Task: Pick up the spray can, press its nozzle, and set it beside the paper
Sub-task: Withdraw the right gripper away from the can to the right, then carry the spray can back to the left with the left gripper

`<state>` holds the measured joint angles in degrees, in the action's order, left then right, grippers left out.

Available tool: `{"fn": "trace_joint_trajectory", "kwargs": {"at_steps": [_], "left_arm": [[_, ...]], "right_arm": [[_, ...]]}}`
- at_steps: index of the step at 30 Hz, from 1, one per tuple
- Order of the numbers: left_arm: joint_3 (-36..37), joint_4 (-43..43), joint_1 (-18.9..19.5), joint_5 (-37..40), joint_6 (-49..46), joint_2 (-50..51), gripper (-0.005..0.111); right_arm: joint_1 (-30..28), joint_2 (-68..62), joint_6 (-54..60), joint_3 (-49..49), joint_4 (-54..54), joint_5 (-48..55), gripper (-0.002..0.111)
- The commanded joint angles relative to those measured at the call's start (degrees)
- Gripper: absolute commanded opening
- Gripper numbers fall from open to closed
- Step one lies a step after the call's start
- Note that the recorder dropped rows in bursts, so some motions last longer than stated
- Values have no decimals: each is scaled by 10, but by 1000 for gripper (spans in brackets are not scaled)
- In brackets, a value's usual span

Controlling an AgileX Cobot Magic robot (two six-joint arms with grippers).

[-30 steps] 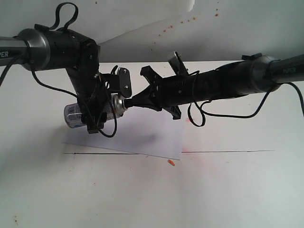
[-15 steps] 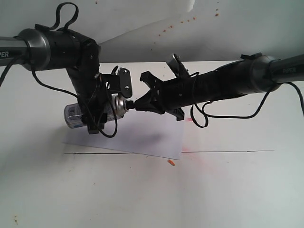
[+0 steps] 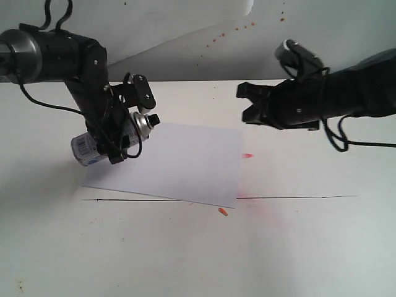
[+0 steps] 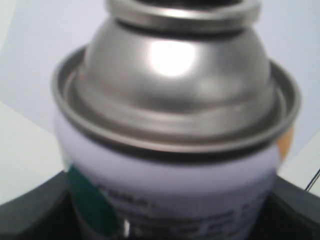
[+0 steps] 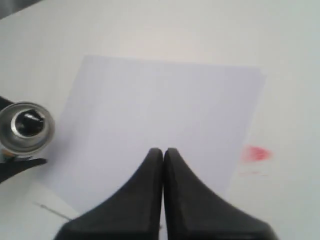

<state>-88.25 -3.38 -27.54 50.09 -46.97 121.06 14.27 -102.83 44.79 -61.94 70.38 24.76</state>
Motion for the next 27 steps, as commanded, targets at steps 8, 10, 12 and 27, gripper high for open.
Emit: {"fn": "trace_joint_trajectory", "kwargs": {"at_steps": [8,10,12,27], "left_arm": [[-7,47,7,-30,4,-54,0],[-7,55,7,-27,5,-58,0],[-7,68,7,-27,5,-62,0],[-7,185,6,-36,0,-64,0]], "right_arm": [[29,346,4,192,-135,-243,0],[38,412,4,230,-149,-278,0],[47,486,4,273,-160,-313,0],[58,768,28,486,-285,-395,0]]}}
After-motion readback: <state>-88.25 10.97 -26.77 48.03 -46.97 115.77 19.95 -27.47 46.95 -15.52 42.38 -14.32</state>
